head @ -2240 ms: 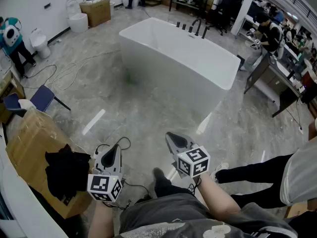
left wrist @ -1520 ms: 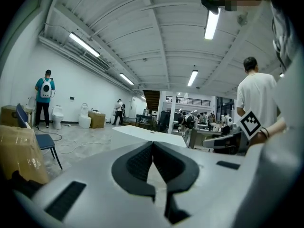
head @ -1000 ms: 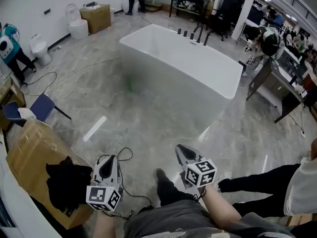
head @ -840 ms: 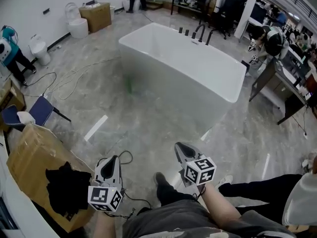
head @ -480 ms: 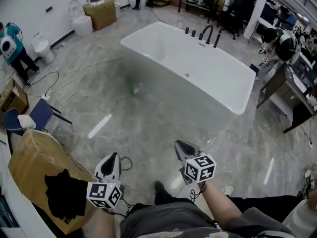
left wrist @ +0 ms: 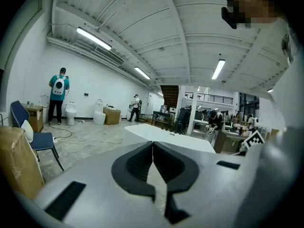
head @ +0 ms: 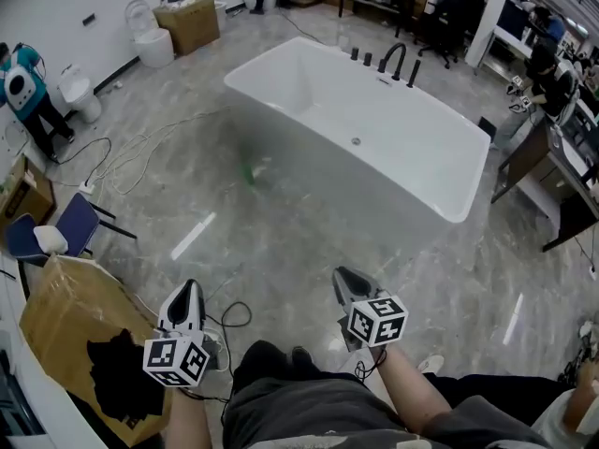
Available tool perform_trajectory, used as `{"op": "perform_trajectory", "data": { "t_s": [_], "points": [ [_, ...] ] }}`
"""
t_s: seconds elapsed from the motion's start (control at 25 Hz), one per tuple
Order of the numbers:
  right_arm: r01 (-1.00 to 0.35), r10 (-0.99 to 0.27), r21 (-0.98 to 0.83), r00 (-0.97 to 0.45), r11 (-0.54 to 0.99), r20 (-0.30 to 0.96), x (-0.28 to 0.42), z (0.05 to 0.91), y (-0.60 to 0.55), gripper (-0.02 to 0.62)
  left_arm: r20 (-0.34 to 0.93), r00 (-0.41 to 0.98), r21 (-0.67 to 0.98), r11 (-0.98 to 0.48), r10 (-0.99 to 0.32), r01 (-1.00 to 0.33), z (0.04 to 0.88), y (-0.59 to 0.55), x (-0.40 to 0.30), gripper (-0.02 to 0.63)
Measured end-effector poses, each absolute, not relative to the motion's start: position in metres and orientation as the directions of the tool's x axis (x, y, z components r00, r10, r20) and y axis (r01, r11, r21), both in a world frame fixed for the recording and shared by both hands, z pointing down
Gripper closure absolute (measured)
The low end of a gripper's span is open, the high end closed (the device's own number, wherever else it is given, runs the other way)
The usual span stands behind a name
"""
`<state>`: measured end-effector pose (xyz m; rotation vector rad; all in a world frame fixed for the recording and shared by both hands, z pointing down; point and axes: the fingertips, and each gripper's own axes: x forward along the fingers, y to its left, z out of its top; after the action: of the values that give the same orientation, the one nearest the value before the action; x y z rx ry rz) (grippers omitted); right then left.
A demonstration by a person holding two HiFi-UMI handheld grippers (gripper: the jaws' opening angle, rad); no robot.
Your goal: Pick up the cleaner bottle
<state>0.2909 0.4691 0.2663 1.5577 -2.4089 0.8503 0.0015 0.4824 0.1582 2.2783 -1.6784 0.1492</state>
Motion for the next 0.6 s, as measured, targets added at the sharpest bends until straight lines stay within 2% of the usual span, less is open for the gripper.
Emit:
{"op": "perform_trajectory", "data": {
  "t_s": [0.4, 0.6],
  "points": [
    [-0.88, -0.765, -0.375, -0.45, 0.291, 0.461, 0.269, 0.29, 0.411, 0.563, 0.29, 0.324, 0.211, -0.27, -0.9, -0.939, 0.197, 0.416, -0.016, 0.591],
    [-0.886, -0.758, -0.35, -0.447, 0.303, 0.476, 0.237, 0.292, 0.339, 0.563, 0.292, 0.32, 0.223, -0.261, -0.901, -0.939, 0.213, 0.349, -0.052, 0.591]
  ]
}}
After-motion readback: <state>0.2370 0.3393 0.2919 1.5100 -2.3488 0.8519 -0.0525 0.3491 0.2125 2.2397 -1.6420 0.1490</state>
